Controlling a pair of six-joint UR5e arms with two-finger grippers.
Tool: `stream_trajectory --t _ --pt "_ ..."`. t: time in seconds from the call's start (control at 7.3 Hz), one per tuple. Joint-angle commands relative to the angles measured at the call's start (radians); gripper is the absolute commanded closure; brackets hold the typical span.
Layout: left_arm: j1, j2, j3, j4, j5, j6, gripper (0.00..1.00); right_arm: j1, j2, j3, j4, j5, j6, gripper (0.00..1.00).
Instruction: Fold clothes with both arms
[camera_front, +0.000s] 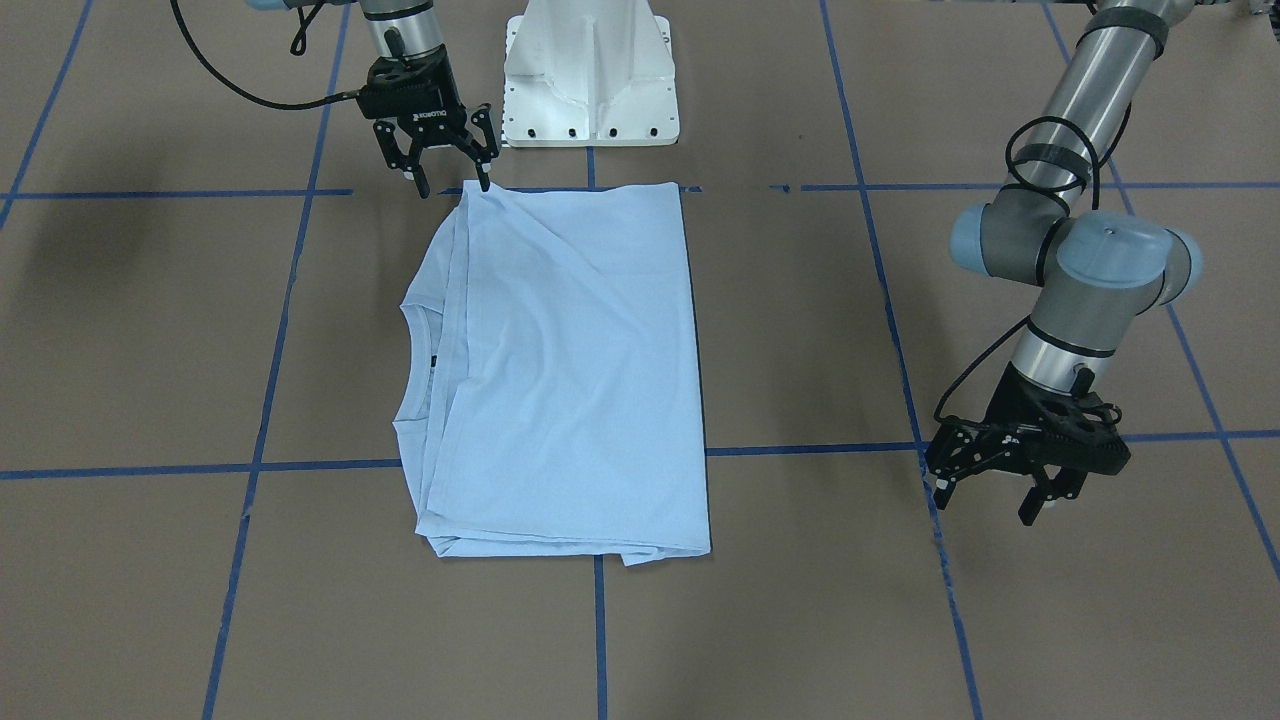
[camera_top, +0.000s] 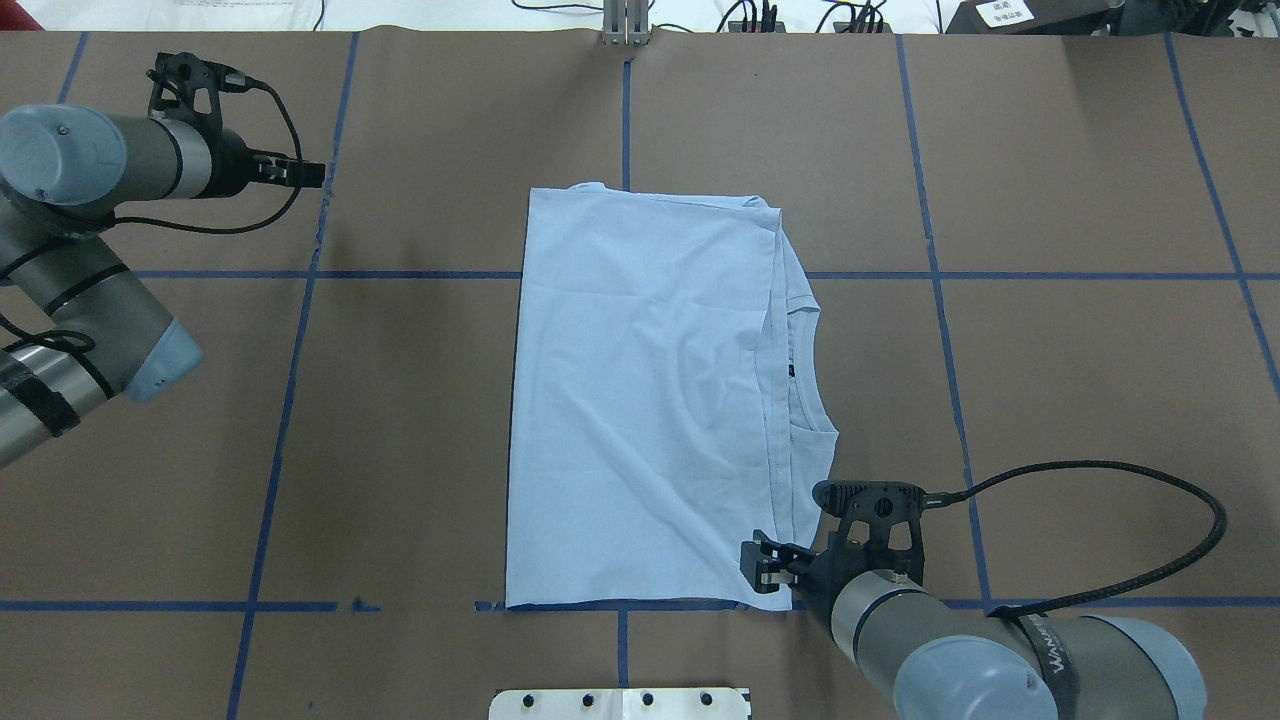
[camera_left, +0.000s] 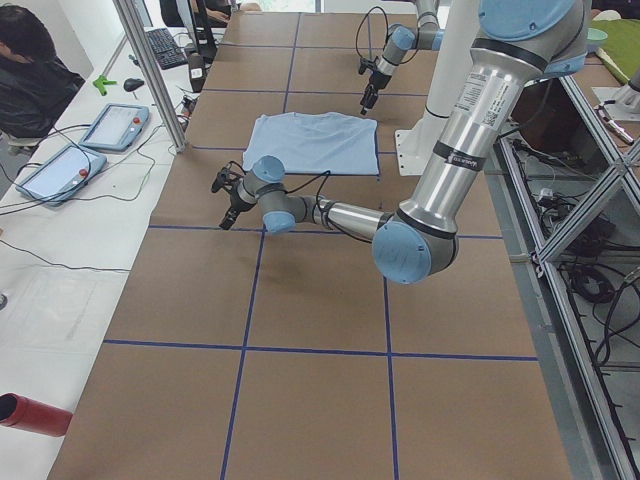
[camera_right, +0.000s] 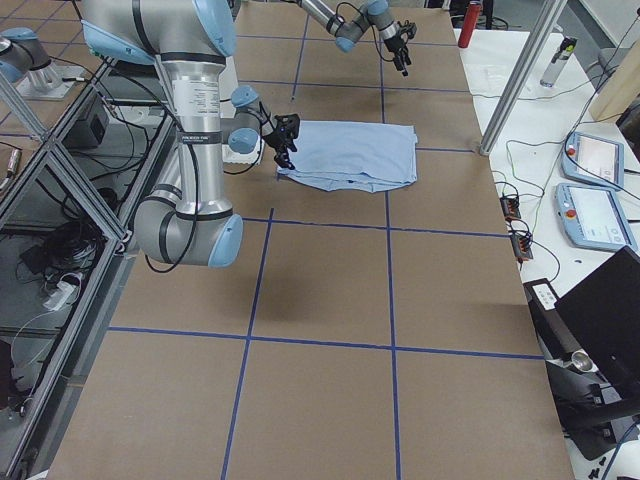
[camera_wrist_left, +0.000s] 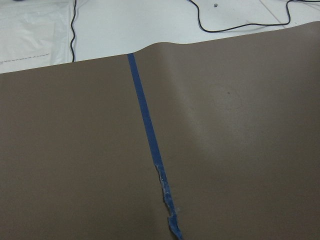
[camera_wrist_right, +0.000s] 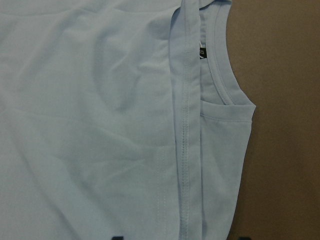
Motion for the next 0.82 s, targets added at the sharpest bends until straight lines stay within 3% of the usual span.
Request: stream_trajectory --t 0.0,0.41,0.55,0.69 --pt "0.003 0.002 0.0 0.0 0.0 0.001 0.0 -0.02 0.004 -0.028 0.001 0.0 0.016 0.47" --pt "0.005 0.002 0.0 -0.002 0.0 0.001 0.0 -0.026 0.055 -0.071 0.001 -0.005 0.042 0.55" --pt "0.005 0.002 0.0 -0.002 0.0 0.001 0.0 -0.025 0.07 -0.083 -0.001 -0.006 0.042 0.61" --pt "0.005 0.002 0.002 0.0 0.0 0.001 0.0 -0.017 0.068 -0.08 -0.001 -0.006 0.04 0.75"
